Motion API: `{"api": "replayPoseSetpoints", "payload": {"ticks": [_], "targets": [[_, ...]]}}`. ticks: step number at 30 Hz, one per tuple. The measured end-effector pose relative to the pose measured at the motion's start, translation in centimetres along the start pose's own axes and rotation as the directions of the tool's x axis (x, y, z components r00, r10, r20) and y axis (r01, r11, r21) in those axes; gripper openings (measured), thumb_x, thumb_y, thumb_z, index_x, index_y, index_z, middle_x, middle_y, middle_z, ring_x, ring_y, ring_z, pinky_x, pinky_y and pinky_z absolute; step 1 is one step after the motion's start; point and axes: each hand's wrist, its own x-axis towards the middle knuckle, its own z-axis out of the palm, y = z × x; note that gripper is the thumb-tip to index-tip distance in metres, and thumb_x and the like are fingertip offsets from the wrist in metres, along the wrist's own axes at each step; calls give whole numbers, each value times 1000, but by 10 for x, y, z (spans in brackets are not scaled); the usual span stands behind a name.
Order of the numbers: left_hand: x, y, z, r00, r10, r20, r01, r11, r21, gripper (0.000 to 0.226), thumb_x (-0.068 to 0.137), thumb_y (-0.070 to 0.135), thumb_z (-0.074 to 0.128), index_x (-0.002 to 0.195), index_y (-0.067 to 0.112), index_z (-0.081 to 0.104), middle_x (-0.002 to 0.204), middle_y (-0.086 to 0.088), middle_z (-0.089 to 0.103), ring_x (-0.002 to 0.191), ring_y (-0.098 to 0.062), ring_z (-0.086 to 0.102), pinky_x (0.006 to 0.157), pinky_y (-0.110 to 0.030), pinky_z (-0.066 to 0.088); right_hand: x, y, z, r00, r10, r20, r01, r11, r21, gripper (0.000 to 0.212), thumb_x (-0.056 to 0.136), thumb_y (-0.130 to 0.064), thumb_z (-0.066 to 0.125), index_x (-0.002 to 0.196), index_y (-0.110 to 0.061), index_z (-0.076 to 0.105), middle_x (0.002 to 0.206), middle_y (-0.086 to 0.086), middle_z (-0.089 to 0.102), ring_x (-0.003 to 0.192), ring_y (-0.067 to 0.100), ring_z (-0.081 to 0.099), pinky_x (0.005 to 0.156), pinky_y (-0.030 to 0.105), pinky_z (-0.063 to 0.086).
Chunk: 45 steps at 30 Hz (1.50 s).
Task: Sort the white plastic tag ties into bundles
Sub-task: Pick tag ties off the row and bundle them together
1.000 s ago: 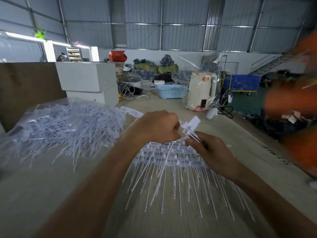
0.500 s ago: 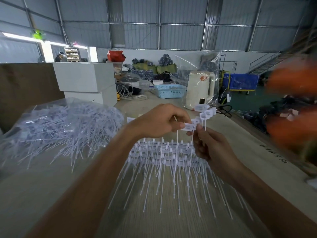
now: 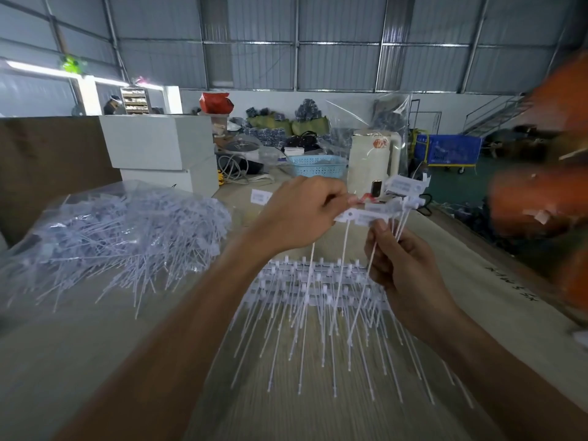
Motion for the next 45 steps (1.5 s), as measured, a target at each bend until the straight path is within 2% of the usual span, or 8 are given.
{"api": "replayPoseSetpoints", "payload": {"ticks": [7, 16, 19, 25, 30, 35, 39, 45], "targets": [[6, 5, 9, 994, -95, 53, 101, 986, -131, 47, 102, 30, 54, 56, 24, 44, 53, 6, 41, 47, -12, 38, 57, -36, 44, -5, -1, -1, 988, -154, -12, 146, 958, -245, 38, 97, -35, 52, 84, -1, 60, 54, -3, 35, 47, 11, 27, 46, 23, 27], [0, -2, 6, 963, -120, 241, 163, 972, -170, 40, 99, 24, 60, 70, -3, 62, 54, 2, 45, 44, -4, 35, 44, -11, 29, 3, 0, -20, 870, -444, 217, 454, 548, -703, 11, 101, -19, 52, 95, -18, 61, 61, -1, 51, 53, 10, 46, 50, 22, 36], [0, 1, 5, 974, -82, 211, 133, 961, -241, 42, 99, 27, 59, 65, 2, 55, 49, 10, 37, 41, -3, 30, 44, -12, 26, 4, 2, -21, 898, -406, 166, 407, 631, -660, 11, 102, -30, 49, 105, -29, 60, 72, -18, 61, 58, -1, 53, 54, 9, 34], [1, -1, 8, 986, -49, 159, 41, 998, 54, 36, 96, 39, 62, 71, 13, 65, 61, 3, 59, 60, -13, 55, 60, -28, 42, 4, 11, -18, 942, -247, 227, 336, 719, -608, 23, 102, -53, 33, 112, -45, 51, 71, 11, 51, 59, 30, 45, 57, 50, 40], [-3, -1, 16, 997, 61, 49, -78, 845, 529, 30, 101, 44, 48, 91, 22, 67, 70, 2, 59, 63, -18, 48, 68, -33, 27, 5, 14, -17, 936, -200, 288, 340, 717, -608, 18, 105, -51, 34, 96, -64, 44, 61, -6, 35, 53, 18, 31, 49, 43, 31], [-2, -5, 21, 989, 145, 21, -123, 740, 662, 23, 101, 36, 50, 87, 23, 63, 76, -2, 66, 76, -27, 63, 75, -38, 27, 5, 7, -16, 936, -173, 308, 336, 702, -628, 22, 104, -47, 36, 94, -64, 46, 63, -6, 35, 54, 13, 32, 51, 37, 32], [-2, -7, 24, 989, 147, 31, -128, 720, 682, 25, 101, 38, 49, 89, 24, 65, 74, 0, 66, 76, -25, 64, 78, -38, 30, 4, 1, -14, 949, -106, 298, 270, 764, -587, 35, 107, -25, 41, 80, -46, 49, 61, -10, 37, 54, 5, 32, 54, 20, 31], [-2, -9, 24, 975, 217, -48, -126, 714, 689, 36, 102, 43, 47, 89, 19, 70, 79, -2, 73, 82, -27, 68, 84, -38, 38, 3, -5, -13, 968, 159, 195, -87, 940, -331, 35, 108, -26, 41, 74, -16, 40, 55, -7, 29, 44, 10, 21, 40, 21, 23]]}}
